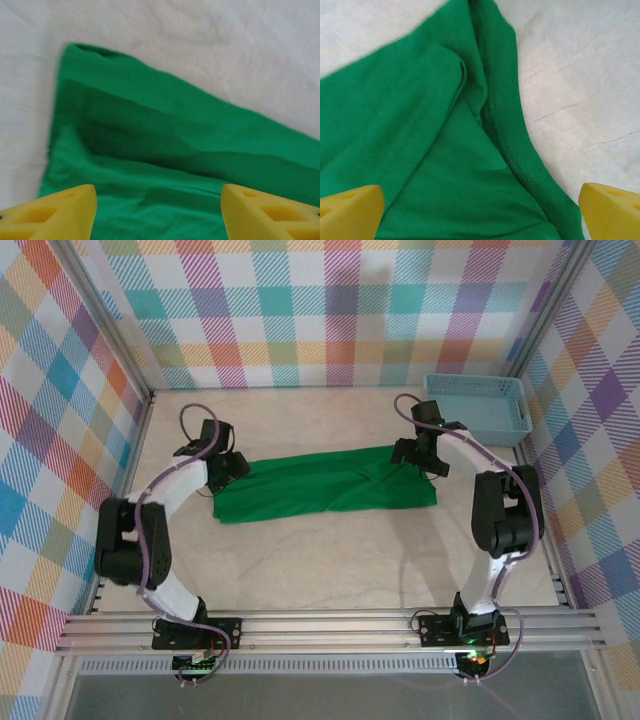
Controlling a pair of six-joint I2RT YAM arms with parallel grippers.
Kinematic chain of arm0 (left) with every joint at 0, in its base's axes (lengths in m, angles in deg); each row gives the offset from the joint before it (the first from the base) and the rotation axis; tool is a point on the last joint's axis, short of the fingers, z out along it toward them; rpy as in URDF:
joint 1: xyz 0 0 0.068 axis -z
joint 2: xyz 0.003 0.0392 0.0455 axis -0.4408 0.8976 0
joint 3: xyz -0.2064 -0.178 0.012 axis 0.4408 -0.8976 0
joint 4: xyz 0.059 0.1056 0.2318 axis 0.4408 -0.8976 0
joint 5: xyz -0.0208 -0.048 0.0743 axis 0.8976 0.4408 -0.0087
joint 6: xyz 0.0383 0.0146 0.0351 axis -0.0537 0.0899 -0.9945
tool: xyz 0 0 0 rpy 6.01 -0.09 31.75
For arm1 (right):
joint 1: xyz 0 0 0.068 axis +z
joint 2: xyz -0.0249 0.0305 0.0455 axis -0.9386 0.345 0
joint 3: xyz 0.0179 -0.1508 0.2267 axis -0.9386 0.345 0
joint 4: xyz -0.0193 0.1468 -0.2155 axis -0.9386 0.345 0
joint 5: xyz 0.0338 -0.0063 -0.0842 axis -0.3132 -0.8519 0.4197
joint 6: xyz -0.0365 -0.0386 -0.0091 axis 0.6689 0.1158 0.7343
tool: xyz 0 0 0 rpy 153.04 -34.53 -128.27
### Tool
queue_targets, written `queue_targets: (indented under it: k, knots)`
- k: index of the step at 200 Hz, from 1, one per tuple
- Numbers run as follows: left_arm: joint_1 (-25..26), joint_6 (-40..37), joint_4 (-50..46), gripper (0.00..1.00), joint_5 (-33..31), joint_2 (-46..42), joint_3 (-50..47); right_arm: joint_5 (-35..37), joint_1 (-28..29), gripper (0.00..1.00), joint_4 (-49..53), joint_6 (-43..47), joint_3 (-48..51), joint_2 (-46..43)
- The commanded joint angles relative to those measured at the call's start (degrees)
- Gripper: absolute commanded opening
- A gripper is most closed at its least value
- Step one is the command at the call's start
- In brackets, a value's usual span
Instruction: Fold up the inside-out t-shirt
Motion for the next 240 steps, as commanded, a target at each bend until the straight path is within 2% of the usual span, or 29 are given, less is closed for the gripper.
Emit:
queue_targets:
  k: [1,17,62,123,165,187,206,224,240]
  knots:
    - [-0.4,-2.2,1.3,0.67,2.9,5.0,2.0,-3.4,-1.0,1.0,0.8,1.6,-1.4,2.6]
    - [-1.8,-0.6,0.1,0.68,2.0,8.1,2.9,-4.0,-1.3,1.0,1.4,2.1,-2.3,4.4]
    - [-5.2,1.8,0.1,0.7,4.4,13.1,1.4,-4.9,-2.0,1.0,2.0,2.5,-4.1,7.7]
    - [-5.1,1.7,1.4,0.71,4.7,12.5,-1.0,-11.0,-1.9,1.0,0.8,2.3,-4.0,8.5]
    - [-5.1,2.4,2.1,0.71,4.7,10.6,-3.1,-10.1,-0.5,1.0,3.6,1.6,-6.3,12.1]
    - [-5.2,2.7,2.3,0.71,4.5,9.5,-4.7,-9.8,0.6,0.92,5.3,1.3,-8.0,14.1]
    - [-5.2,3.2,2.8,0.72,4.5,8.5,-6.4,-11.0,1.2,0.8,5.9,1.2,-9.1,15.3]
    - [-5.2,3.7,3.6,0.72,4.0,7.6,-8.5,-12.7,1.7,0.63,6.3,1.1,-9.8,16.3]
    - [-5.2,3.9,4.4,0.72,4.2,7.0,-10.2,-13.5,2.4,0.56,6.0,1.3,-9.5,16.3]
